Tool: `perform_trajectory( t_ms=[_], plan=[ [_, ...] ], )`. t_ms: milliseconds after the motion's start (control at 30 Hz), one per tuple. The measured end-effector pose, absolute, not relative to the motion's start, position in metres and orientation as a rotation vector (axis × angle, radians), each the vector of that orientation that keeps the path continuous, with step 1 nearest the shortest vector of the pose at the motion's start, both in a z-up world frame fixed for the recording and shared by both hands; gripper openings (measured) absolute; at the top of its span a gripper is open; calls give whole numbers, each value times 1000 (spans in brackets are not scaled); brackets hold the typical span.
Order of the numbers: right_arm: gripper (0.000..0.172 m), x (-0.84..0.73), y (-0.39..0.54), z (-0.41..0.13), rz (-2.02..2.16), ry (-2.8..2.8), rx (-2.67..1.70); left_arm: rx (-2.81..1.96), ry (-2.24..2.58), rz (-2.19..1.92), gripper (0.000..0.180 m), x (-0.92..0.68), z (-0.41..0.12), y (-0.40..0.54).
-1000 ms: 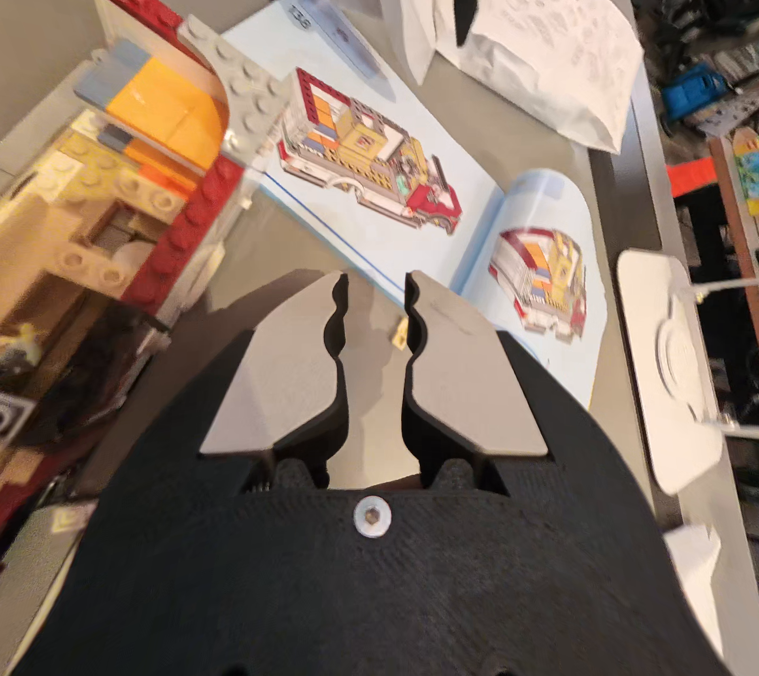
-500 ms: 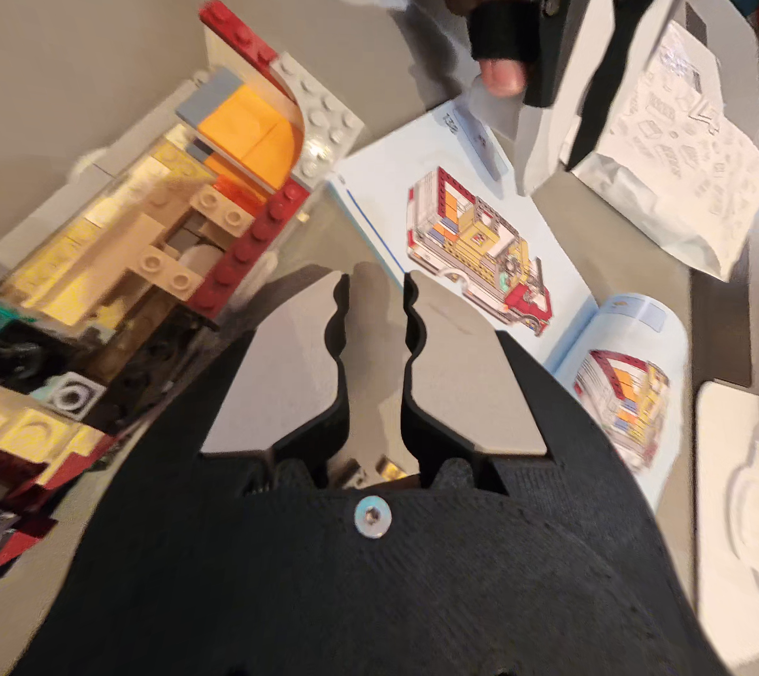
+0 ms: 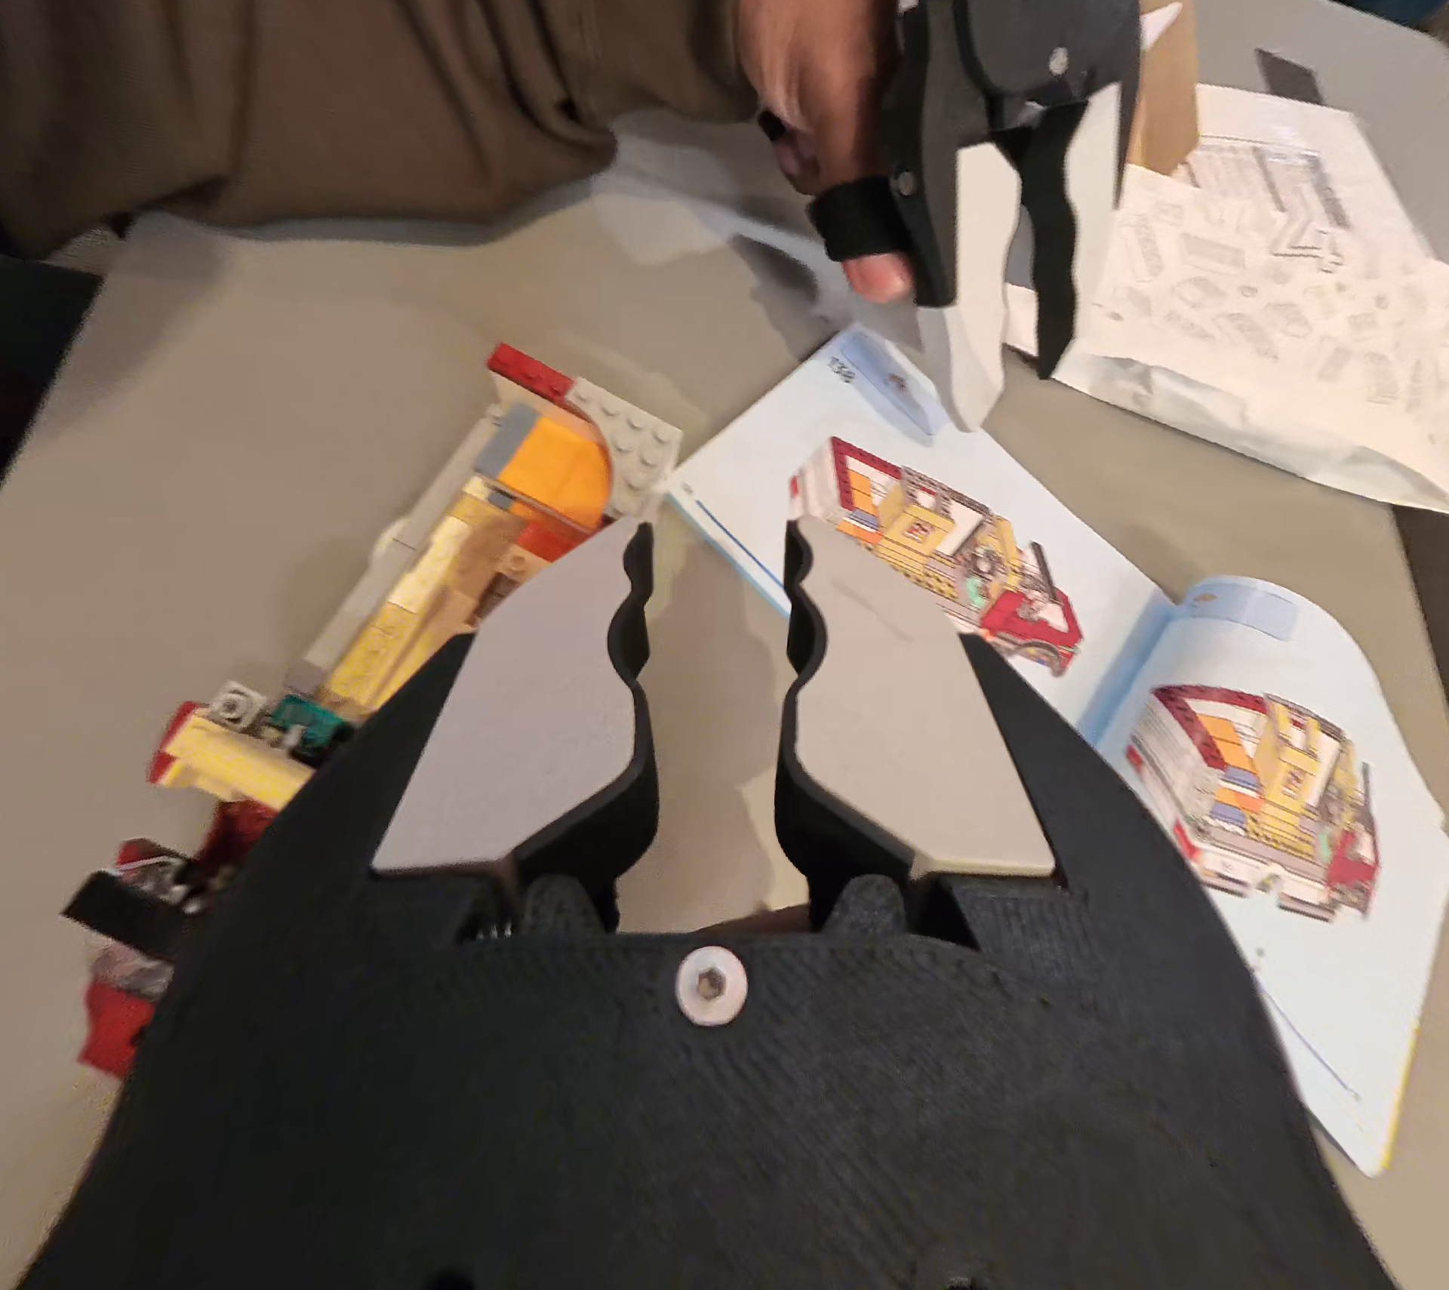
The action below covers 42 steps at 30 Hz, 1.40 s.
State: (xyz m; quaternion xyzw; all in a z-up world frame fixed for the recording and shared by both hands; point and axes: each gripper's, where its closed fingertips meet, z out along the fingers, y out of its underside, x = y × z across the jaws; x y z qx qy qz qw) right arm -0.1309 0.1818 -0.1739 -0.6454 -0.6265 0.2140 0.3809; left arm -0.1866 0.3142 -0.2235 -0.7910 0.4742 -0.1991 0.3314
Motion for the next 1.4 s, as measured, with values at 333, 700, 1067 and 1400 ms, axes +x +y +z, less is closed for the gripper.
perform_trajectory(
  t_ms=[333, 700, 1067, 1400],
  plan=[
    [36, -148, 168, -177, 453, -1776, -1668, -1916, 1089, -772, 45, -182, -188, 215],
    [28, -159, 172, -197, 191, -2078, -1591, -1856, 958, -773, 38, -169, -190, 146],
    [22, -165, 173, -200, 0, -2273, -1494, -1899, 885, -598, 16, -168, -202, 153],
    [22, -164, 172, -200, 128, -2371, -1545, -1888, 883, -486, 14, -169, -203, 156]
  ],
)
